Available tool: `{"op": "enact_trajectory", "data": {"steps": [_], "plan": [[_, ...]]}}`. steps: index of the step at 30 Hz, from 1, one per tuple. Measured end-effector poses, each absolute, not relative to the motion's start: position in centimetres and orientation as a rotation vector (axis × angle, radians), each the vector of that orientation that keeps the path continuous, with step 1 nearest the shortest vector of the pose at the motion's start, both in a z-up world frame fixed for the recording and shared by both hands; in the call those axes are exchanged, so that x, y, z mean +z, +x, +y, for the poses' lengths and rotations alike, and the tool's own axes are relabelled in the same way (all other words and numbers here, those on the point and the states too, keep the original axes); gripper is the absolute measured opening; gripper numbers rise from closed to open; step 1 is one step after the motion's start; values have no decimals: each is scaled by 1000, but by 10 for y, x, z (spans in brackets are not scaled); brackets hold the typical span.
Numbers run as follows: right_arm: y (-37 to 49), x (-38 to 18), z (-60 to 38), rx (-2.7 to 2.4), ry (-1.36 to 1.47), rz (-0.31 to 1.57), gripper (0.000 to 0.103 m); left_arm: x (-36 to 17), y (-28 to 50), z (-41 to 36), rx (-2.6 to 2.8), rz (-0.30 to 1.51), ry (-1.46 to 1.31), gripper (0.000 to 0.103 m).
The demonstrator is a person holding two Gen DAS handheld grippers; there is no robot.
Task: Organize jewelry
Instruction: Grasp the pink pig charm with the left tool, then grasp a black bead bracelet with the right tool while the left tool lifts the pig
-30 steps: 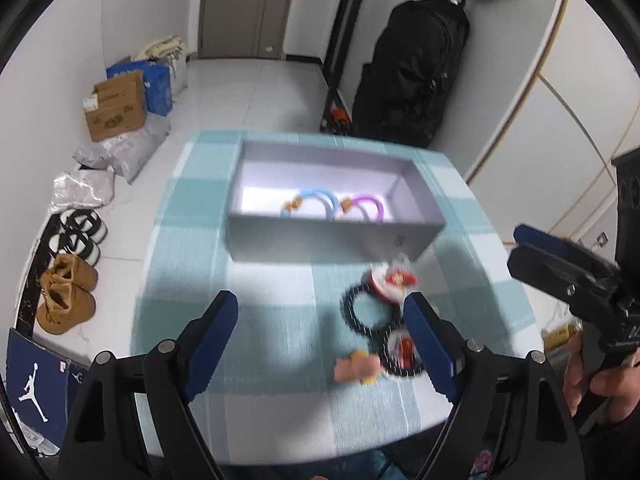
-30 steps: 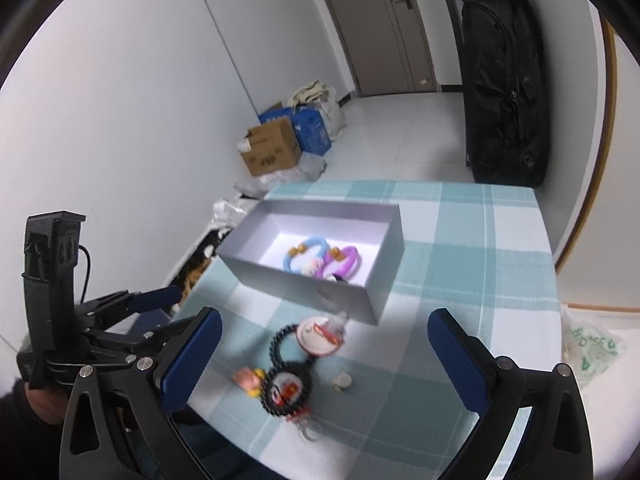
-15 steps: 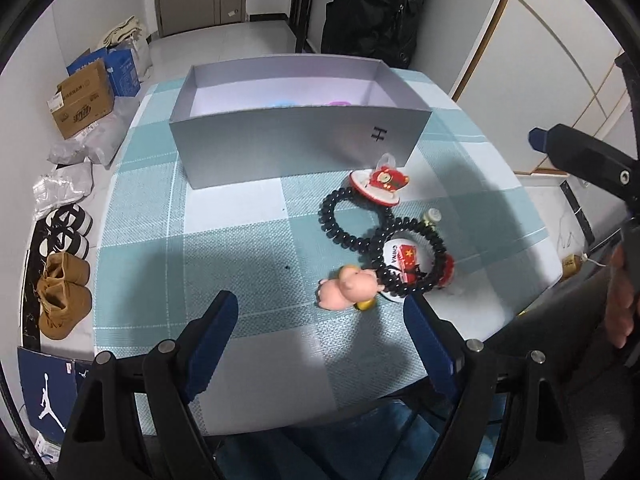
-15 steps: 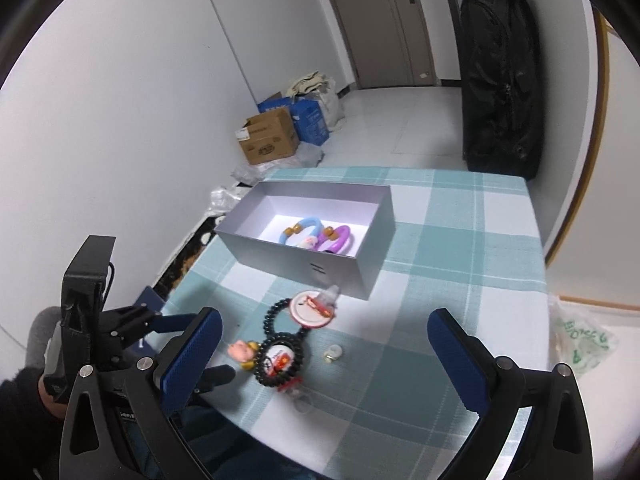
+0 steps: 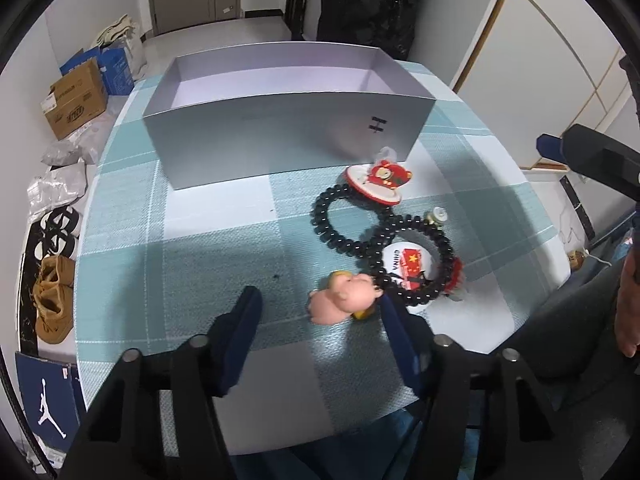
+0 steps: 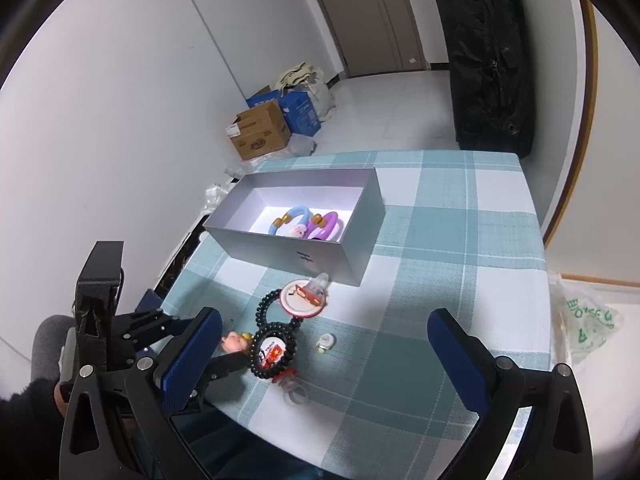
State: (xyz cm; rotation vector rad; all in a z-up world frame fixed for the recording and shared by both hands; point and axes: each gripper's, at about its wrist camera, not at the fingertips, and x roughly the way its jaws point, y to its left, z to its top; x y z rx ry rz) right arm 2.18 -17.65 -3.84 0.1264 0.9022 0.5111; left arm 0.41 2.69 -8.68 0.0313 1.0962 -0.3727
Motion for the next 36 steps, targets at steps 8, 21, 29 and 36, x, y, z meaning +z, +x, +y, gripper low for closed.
{"op": "enact_trajectory", "data": {"steps": [8, 21, 29, 36], "plan": [[22, -40, -175, 534, 137, 914, 103, -84, 2, 18, -411, 1094, 53, 30], [21, -52, -164, 548, 91, 955, 103, -54, 2, 41, -369, 1027, -72, 29], [15, -68, -134, 593, -28, 992, 96, -31, 11, 69, -319, 946, -221, 29], [13, -83, -109, 607, -131, 1015, 83, -27, 18, 77, -306, 930, -277, 29]]}}
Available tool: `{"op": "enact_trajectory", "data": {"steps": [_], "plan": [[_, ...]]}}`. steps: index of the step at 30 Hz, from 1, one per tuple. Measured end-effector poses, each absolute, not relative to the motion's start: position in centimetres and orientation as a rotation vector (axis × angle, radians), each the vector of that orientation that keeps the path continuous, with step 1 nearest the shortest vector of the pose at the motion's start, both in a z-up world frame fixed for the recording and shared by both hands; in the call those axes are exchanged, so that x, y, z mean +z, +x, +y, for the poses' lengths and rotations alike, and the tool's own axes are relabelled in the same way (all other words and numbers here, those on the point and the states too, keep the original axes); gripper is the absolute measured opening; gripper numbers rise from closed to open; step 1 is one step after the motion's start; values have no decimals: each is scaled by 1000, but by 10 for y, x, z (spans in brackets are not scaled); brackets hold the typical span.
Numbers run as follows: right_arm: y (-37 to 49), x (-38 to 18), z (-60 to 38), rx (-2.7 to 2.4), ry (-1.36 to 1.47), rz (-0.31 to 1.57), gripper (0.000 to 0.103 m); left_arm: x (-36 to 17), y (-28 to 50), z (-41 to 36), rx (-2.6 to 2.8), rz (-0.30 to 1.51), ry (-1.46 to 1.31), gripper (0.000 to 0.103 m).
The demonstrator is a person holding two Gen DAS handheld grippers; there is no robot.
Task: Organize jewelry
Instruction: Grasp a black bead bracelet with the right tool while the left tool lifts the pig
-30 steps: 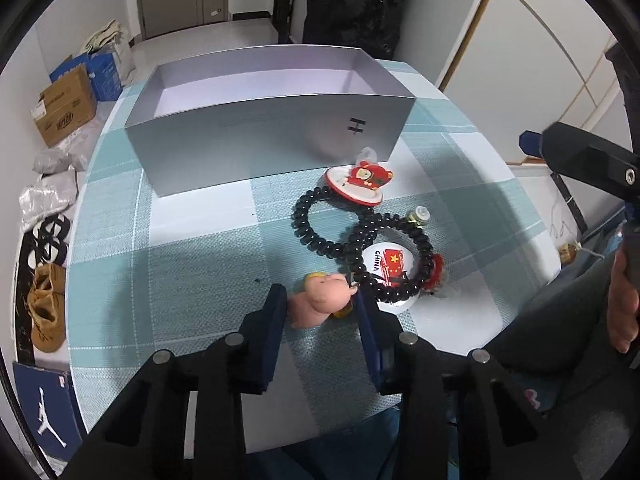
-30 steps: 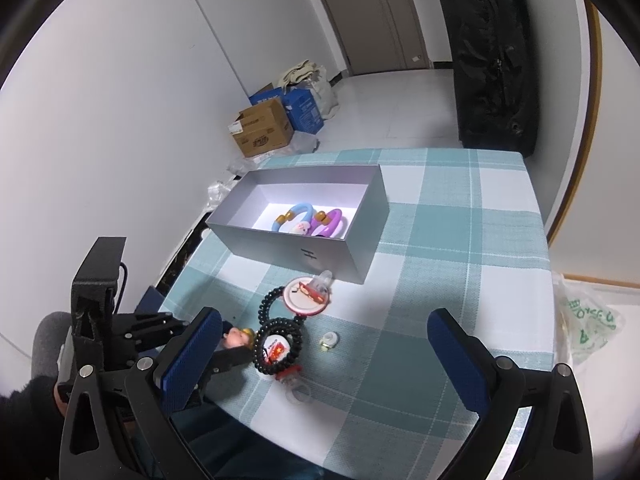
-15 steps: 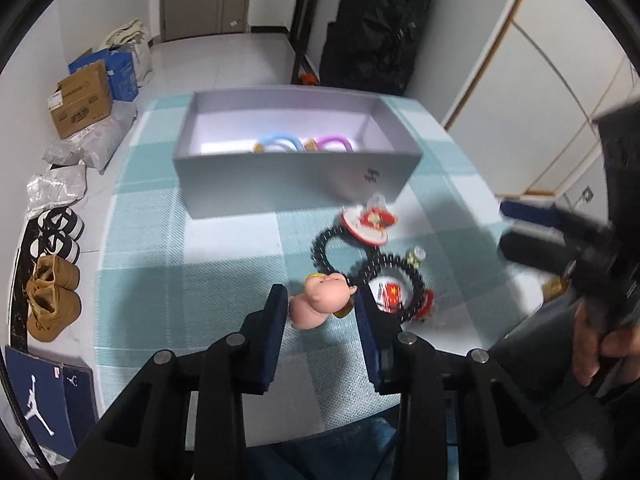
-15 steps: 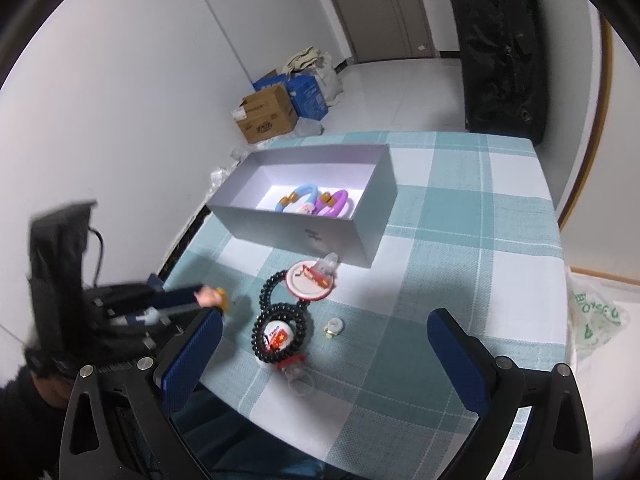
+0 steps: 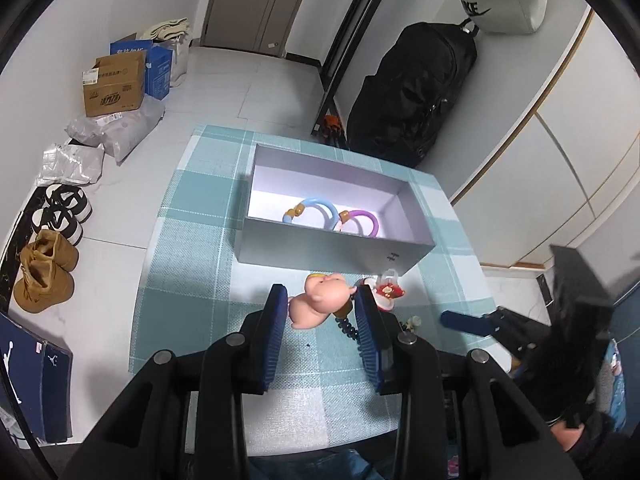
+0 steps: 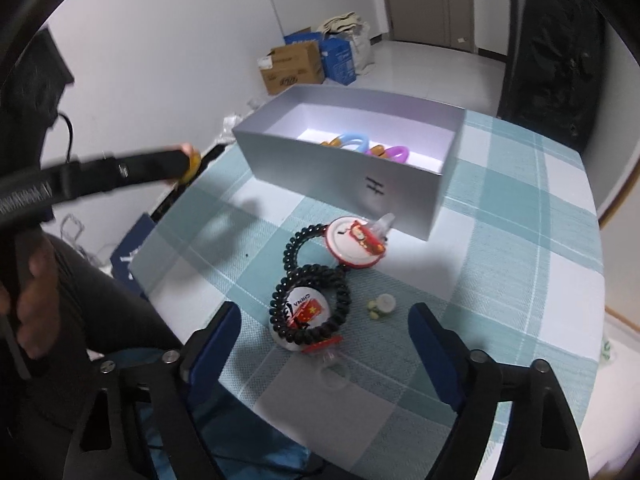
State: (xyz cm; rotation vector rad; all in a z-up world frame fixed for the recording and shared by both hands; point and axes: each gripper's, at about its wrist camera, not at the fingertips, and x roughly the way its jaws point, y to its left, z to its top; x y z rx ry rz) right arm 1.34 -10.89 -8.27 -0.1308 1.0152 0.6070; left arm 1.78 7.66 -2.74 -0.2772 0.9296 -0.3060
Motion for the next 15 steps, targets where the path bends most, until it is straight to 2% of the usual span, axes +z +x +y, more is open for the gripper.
{"op": "enact_trajectory", "data": {"steps": [9, 14, 15], "plan": [[9, -95, -83, 599, -280, 996, 71, -22, 20, 88, -309, 908, -316, 29], [8, -102, -73, 579, -348, 991, 54, -22, 22, 90, -312, 909, -334, 29], [8, -103, -71, 577, -362, 988, 53, -21, 21, 90, -312, 907, -336, 29]]}}
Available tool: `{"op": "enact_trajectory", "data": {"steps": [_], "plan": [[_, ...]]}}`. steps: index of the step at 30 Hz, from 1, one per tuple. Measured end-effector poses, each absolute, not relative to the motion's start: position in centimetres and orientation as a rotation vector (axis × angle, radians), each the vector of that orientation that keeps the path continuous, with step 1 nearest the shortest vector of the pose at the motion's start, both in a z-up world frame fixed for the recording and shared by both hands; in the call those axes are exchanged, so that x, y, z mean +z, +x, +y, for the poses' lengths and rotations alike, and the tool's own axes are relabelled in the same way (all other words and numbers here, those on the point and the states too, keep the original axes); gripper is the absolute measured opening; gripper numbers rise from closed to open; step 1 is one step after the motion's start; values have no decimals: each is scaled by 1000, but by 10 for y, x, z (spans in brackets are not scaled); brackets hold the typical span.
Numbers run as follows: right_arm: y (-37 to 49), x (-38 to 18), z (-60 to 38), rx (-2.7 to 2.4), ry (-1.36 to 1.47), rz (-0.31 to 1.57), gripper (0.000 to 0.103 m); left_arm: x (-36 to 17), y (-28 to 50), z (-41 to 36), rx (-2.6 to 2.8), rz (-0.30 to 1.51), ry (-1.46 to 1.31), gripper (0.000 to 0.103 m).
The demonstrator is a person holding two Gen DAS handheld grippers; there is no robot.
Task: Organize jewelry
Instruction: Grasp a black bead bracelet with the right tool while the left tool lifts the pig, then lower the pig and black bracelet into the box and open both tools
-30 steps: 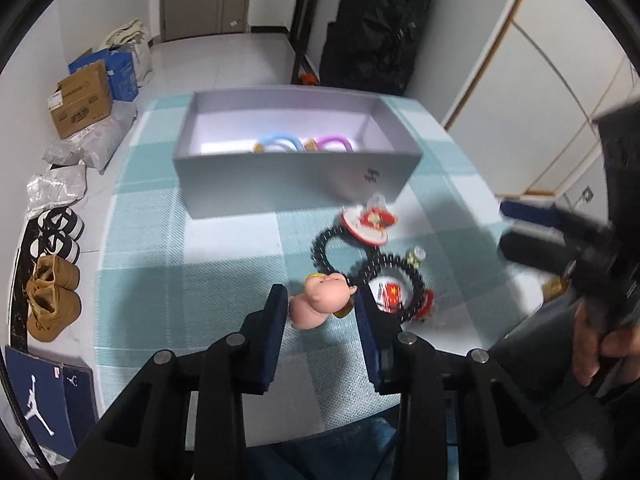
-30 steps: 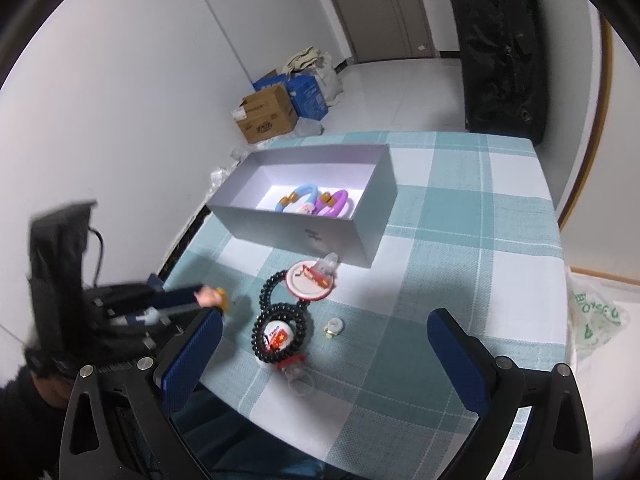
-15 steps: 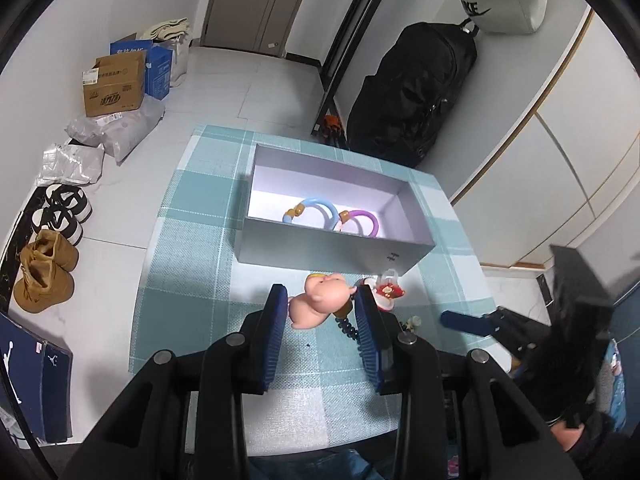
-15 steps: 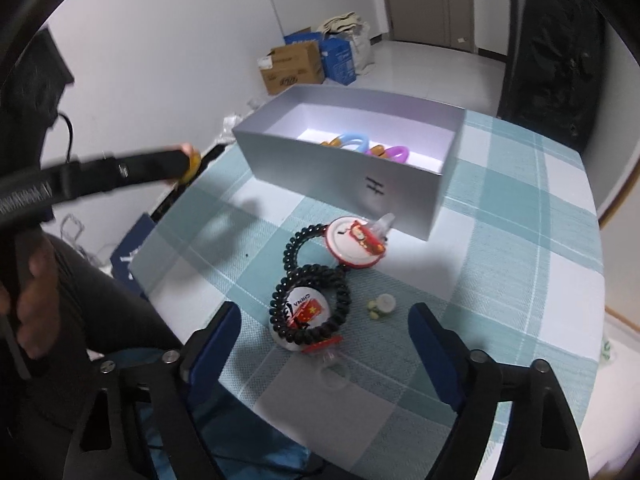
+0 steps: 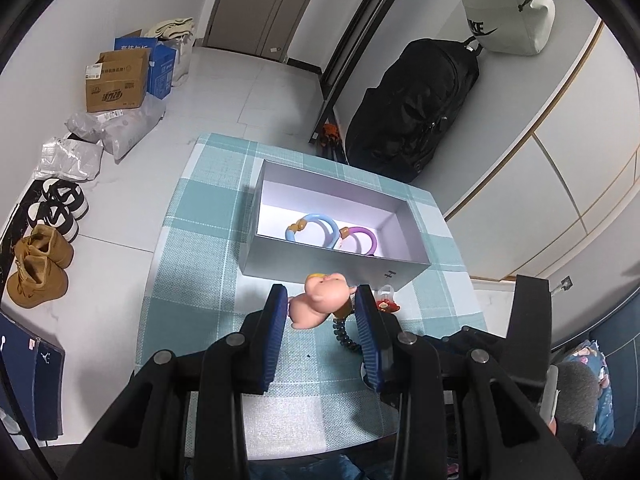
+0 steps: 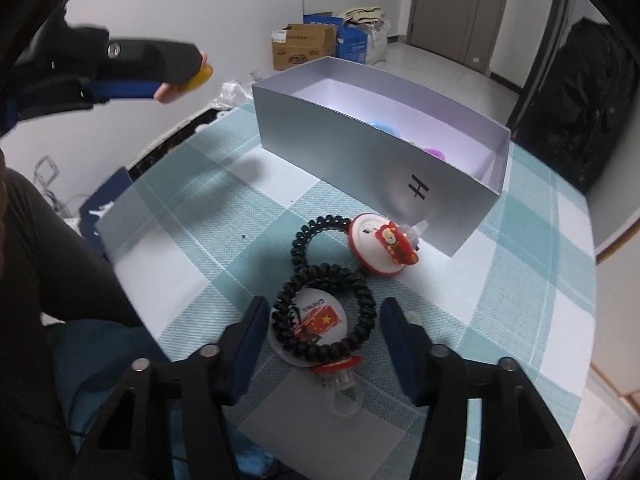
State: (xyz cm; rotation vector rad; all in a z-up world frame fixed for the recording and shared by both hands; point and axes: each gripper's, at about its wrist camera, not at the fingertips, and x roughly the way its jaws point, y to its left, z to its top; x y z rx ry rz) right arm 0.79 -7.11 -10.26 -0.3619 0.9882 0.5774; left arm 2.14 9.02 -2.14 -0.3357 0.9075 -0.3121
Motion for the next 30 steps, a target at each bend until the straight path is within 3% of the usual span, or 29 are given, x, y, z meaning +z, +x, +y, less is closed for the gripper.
{"op": "enact_trajectory", "data": {"steps": [8, 30], "plan": [[7, -101, -69, 593, -366, 984, 46, -20, 22, 89, -319, 909, -343, 29], [23, -42, -103, 652, -36, 884, 46, -14, 37, 85, -302, 887, -362, 29]]}}
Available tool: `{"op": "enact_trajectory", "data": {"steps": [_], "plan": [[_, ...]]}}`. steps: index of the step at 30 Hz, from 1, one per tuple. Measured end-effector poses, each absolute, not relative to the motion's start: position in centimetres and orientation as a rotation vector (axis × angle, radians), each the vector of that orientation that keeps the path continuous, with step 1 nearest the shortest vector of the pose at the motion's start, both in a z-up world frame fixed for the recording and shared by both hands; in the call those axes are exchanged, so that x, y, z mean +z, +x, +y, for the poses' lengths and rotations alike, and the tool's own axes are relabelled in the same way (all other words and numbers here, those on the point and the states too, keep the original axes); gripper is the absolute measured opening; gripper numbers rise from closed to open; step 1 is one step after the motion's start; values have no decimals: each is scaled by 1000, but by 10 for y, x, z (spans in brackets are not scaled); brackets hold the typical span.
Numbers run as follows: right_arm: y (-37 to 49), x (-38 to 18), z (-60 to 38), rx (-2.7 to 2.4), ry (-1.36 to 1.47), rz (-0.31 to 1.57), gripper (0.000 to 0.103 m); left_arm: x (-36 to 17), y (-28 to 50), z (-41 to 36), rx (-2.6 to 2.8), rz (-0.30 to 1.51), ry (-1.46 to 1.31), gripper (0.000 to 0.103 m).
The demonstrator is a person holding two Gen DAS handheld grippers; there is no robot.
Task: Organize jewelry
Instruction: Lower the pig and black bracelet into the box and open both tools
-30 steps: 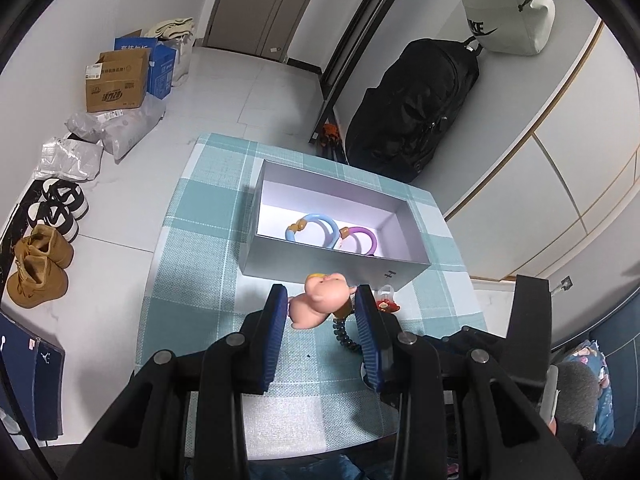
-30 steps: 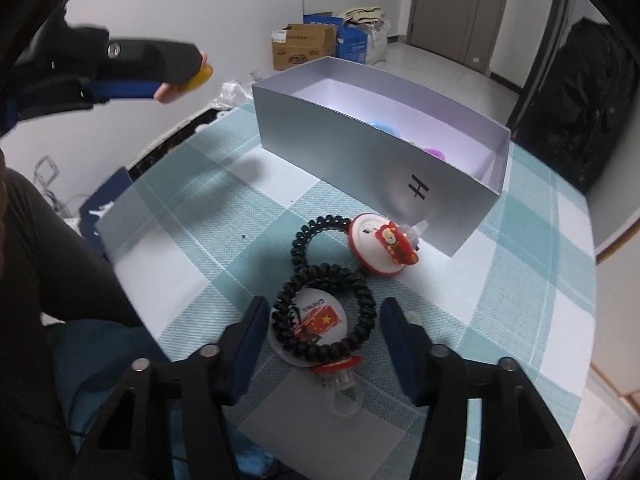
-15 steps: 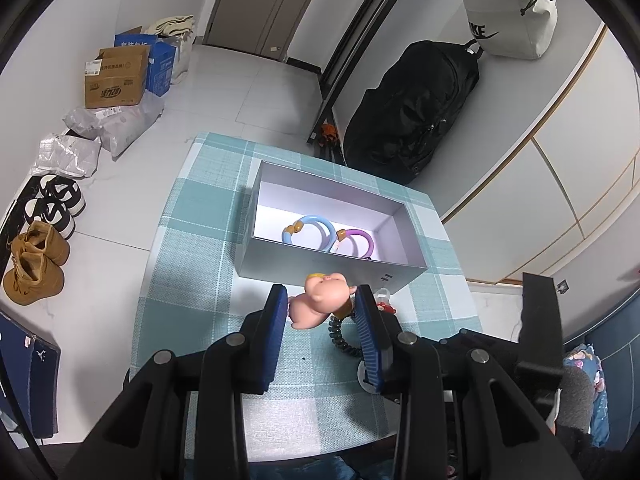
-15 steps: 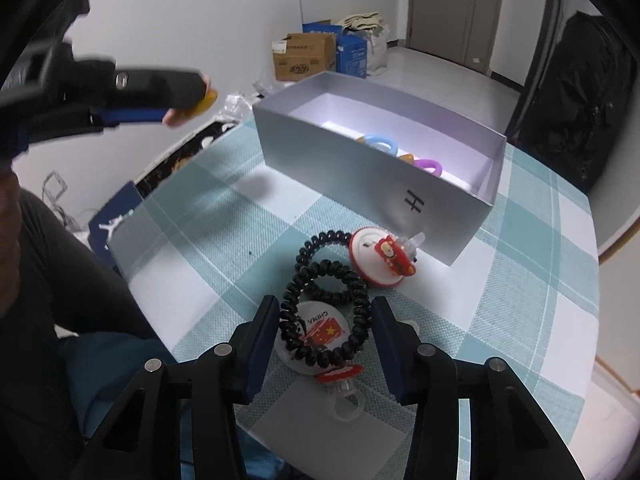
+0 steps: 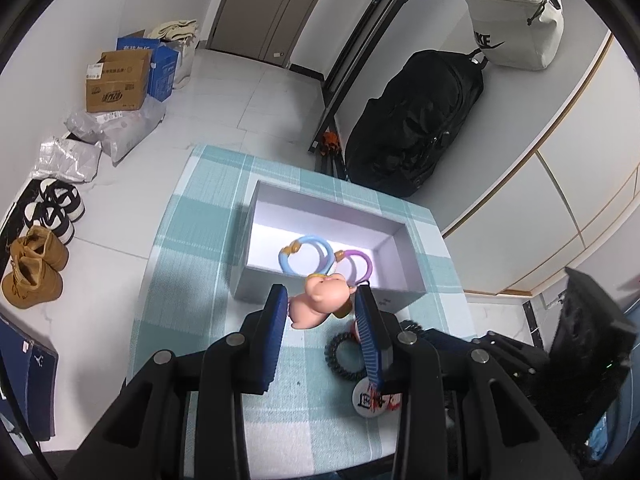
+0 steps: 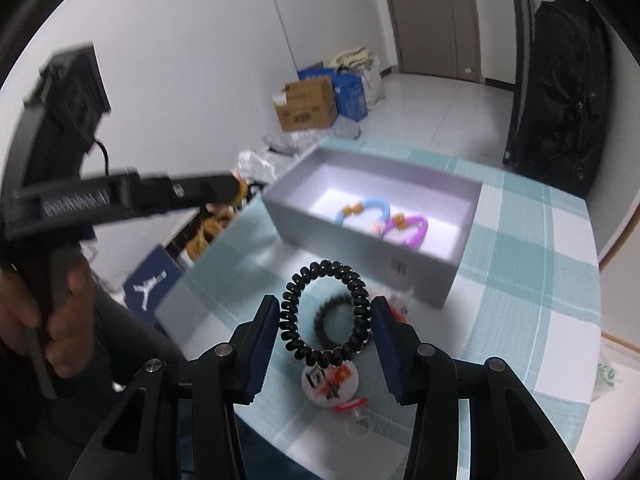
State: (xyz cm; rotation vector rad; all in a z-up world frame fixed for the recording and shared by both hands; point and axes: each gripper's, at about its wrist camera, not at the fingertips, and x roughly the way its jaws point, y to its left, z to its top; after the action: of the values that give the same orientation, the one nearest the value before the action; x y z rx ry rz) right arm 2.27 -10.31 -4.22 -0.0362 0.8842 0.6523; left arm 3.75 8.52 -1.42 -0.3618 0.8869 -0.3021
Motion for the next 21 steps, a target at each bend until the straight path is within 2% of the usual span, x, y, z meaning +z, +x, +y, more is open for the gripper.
{"op": "enact_trajectory", "data": {"steps": [21], "plan": [[92, -17, -119, 637, 138, 864, 46, -20, 88, 64, -306, 960, -341, 29]]}}
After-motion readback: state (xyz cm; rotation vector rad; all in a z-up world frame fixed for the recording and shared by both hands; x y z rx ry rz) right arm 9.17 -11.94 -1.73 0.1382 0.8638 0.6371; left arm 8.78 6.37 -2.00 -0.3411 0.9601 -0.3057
